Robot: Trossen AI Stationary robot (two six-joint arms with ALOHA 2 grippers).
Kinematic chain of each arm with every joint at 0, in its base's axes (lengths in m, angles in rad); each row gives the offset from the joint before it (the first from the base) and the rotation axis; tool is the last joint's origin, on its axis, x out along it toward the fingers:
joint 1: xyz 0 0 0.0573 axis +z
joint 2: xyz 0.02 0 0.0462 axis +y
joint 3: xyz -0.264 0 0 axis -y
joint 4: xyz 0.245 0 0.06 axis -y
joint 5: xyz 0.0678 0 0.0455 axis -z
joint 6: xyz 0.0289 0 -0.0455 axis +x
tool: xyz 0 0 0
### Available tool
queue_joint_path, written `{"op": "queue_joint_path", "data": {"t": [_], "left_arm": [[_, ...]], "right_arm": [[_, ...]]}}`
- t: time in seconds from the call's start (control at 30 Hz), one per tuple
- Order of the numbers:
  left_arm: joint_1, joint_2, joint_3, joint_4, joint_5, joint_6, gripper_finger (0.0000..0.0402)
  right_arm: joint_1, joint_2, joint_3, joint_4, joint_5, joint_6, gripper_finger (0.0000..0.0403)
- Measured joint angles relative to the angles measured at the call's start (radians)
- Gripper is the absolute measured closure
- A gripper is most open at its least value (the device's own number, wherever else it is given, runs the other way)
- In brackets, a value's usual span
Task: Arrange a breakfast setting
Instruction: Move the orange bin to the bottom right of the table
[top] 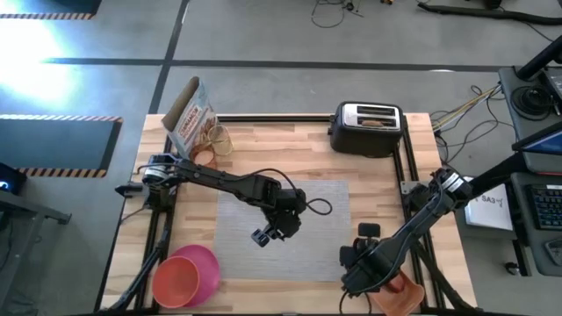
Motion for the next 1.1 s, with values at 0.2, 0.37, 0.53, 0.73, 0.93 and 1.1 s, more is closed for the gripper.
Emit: {"op": "queue_joint_path", "data": {"t": [0.2, 0.37, 0.53, 0.73, 0.93, 1.1], "left_arm": [[0.0, 0.0, 0.0, 0.0, 0.0, 0.0, 0.0274], [0.0, 0.0, 0.0, 0.0, 0.0, -0.01, 0.0274], [0.0, 0.0, 0.0, 0.0, -0.007, -0.034, 0.0274], [0.0, 0.0, 0.0, 0.0, -0.007, -0.035, 0.0274], [0.0, 0.0, 0.0, 0.0, -0.007, -0.035, 0.0274], [0.0, 0.0, 0.0, 0.0, -0.007, -0.034, 0.0274]], "right_arm": [[0.0, 0.0, -0.001, -0.001, 0.009, -0.194, 0.0262], [0.0, 0.0, -0.022, 0.003, 0.008, -0.304, 0.0271], [0.0, 0.0, -0.035, 0.025, 0.009, -0.355, 0.0278], [-0.001, 0.0, -0.044, 0.054, 0.007, -0.415, 0.0285], [-0.001, 0.0, -0.089, 0.122, 0.006, -0.454, 0.0299], [-0.001, 0.001, -0.115, 0.124, 0.006, -0.448, 0.0324]]}}
